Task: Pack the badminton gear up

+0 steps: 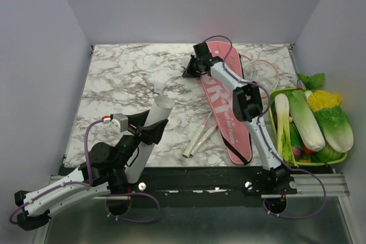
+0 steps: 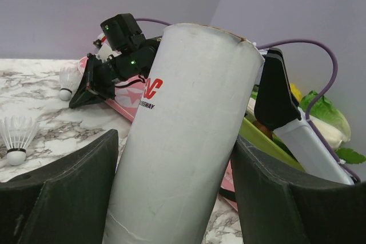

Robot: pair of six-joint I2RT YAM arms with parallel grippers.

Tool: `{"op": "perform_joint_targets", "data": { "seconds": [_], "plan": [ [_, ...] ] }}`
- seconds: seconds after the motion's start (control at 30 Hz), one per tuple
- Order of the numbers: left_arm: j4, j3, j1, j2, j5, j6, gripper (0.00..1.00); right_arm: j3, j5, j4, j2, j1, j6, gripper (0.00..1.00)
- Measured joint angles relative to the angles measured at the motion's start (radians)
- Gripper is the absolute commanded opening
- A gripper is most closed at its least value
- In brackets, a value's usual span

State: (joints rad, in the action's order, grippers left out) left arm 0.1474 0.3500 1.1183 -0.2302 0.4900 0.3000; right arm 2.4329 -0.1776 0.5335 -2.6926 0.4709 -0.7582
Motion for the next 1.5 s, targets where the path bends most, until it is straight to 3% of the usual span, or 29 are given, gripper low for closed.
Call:
{"op": "perform_joint_targets", "data": {
  "seconds": [0.1,0.27,0.37,0.5,0.7,1.1,1.37,1.5],
  "plan": [
    [-0.004,0.0,-0.001,0.005,0.0,0.002,0.0,-0.112,-0.029,-0.053,0.063,-0.001,0.01,0.34],
    [-0.012,0.0,-0.002,0.02,-0.001,0.007,0.0,-0.324,-0.04,-0.108,0.229,-0.002,0.045,0.38],
    [-0.019,0.002,-0.003,0.026,-0.001,0.008,0.0,-0.363,-0.04,-0.141,0.313,-0.002,0.055,0.33],
    [-0.03,0.008,-0.003,0.026,0.0,0.009,0.0,-0.284,-0.036,-0.193,0.348,-0.002,0.068,0.01],
    [-0.051,0.024,-0.003,0.013,0.003,0.015,0.0,-0.105,-0.019,-0.265,0.277,-0.009,0.039,0.01],
    [-0.04,0.037,-0.003,-0.058,0.014,0.019,0.0,-0.126,0.057,-0.507,0.076,-0.028,-0.189,0.01],
    [-0.041,0.046,-0.003,-0.085,0.017,0.021,0.0,-0.145,0.142,-0.655,0.061,-0.032,-0.291,0.01],
    [-0.035,0.05,-0.003,-0.108,0.019,0.021,0.0,-0.08,0.177,-0.664,0.027,-0.041,-0.336,0.01]
  ]
}}
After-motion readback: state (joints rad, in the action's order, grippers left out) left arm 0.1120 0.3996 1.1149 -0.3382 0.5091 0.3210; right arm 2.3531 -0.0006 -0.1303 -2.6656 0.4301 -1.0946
